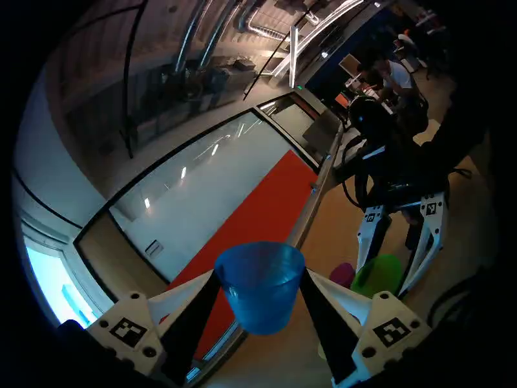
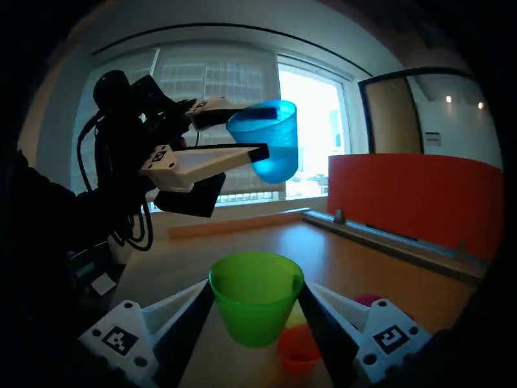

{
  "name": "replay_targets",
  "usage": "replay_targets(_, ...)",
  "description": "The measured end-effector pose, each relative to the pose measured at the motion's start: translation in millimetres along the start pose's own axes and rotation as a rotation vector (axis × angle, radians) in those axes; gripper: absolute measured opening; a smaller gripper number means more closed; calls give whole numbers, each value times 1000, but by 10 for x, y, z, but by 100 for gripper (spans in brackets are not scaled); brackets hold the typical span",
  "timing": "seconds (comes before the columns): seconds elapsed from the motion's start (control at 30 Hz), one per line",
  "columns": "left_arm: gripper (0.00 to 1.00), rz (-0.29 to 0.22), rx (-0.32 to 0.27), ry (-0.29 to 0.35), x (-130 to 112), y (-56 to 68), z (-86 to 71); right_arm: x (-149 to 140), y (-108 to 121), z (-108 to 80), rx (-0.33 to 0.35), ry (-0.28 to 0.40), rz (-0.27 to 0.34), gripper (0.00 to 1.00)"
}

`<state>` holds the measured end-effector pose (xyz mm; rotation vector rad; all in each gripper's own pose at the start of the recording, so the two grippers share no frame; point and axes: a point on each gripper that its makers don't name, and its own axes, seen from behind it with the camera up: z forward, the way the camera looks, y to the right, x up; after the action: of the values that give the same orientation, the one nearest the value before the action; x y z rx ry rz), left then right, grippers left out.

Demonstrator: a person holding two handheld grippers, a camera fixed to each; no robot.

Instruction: Pour water

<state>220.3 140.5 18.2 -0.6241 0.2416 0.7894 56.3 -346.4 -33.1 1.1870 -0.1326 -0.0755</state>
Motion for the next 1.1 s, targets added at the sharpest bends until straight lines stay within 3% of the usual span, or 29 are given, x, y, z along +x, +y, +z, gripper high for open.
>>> replay_targets(1.1, 85, 199, 7, 4, 146, 15, 55, 45, -59, 37, 8, -11, -17, 90)
